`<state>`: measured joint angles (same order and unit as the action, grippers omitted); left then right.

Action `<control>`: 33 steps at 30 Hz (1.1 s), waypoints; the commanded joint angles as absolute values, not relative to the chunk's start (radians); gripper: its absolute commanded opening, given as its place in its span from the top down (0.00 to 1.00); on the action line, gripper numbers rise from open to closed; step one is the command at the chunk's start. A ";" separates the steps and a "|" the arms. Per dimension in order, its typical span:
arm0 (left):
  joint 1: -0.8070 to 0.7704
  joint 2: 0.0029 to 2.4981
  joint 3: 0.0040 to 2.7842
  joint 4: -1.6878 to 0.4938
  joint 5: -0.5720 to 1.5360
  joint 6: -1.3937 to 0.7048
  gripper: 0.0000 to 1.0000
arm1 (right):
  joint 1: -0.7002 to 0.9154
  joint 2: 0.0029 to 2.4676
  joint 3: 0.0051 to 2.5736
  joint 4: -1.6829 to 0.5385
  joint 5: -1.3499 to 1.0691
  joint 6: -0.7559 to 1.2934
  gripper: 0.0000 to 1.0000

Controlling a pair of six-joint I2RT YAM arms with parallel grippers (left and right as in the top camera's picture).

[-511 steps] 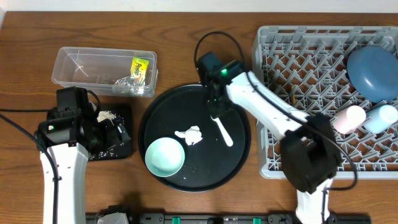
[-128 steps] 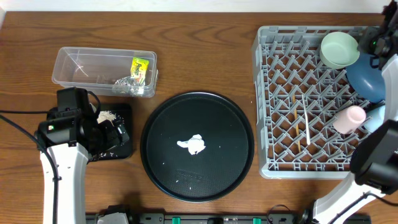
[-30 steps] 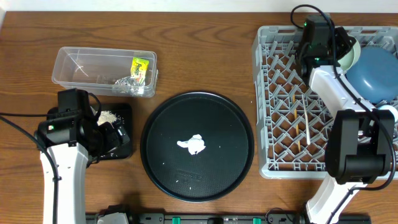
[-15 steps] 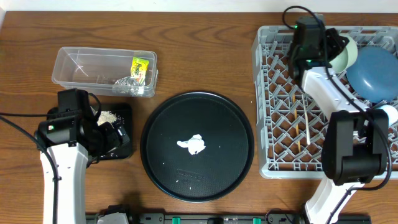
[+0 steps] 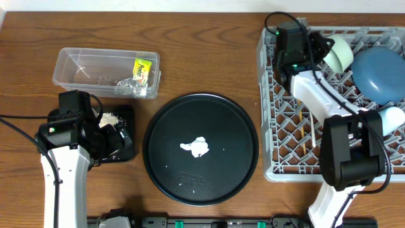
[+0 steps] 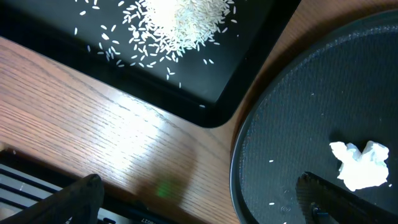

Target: Sort waste into correct bins and load items into the dishwasher rack

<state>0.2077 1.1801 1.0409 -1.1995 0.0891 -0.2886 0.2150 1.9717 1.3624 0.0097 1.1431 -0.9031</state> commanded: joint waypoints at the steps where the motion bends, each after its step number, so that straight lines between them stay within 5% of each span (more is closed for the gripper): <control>1: 0.213 1.178 1.051 -1.203 0.070 -0.294 0.00 | 0.241 1.965 1.352 -0.005 1.156 -0.867 0.93; 22: 0.213 1.178 1.051 -1.203 0.070 -0.294 0.00 | 0.360 1.965 1.352 -0.017 1.210 -0.765 0.87; 28: 0.213 1.178 1.051 -1.203 0.070 -0.294 0.00 | 0.359 1.913 1.352 -0.083 1.214 -0.509 0.82; 33: 0.213 1.178 1.051 -1.196 0.070 -0.294 0.00 | 0.336 1.792 1.353 -0.356 0.906 -0.207 0.69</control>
<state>0.2081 1.1801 1.0409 -1.1969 0.0891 -0.2886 0.3561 1.9011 1.3479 -0.2737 1.1076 -0.4751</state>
